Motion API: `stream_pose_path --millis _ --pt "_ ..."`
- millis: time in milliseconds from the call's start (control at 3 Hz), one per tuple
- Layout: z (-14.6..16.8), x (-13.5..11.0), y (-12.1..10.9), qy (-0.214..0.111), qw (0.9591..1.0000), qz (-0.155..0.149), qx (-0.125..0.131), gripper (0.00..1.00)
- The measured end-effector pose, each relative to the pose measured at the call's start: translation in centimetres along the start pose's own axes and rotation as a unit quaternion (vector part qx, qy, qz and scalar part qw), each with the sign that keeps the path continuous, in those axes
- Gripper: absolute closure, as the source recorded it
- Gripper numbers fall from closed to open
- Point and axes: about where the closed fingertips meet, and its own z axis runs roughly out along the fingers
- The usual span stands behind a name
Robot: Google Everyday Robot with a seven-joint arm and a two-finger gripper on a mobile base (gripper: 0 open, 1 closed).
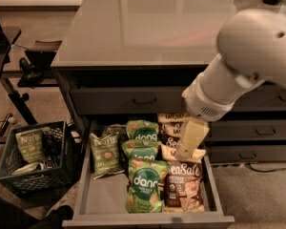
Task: Pick green jalapeno chip bag from middle drawer and place on counter
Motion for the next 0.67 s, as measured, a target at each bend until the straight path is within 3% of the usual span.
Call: stream_pose_path --millis 333,667 --pt "2.61 -1.74 0.1 -0.024 0.9996 -0.015 0.002 0.0" --pt "2.92 -1.95 0.3 -0.028 0.9995 -0.016 0.0 0.0"
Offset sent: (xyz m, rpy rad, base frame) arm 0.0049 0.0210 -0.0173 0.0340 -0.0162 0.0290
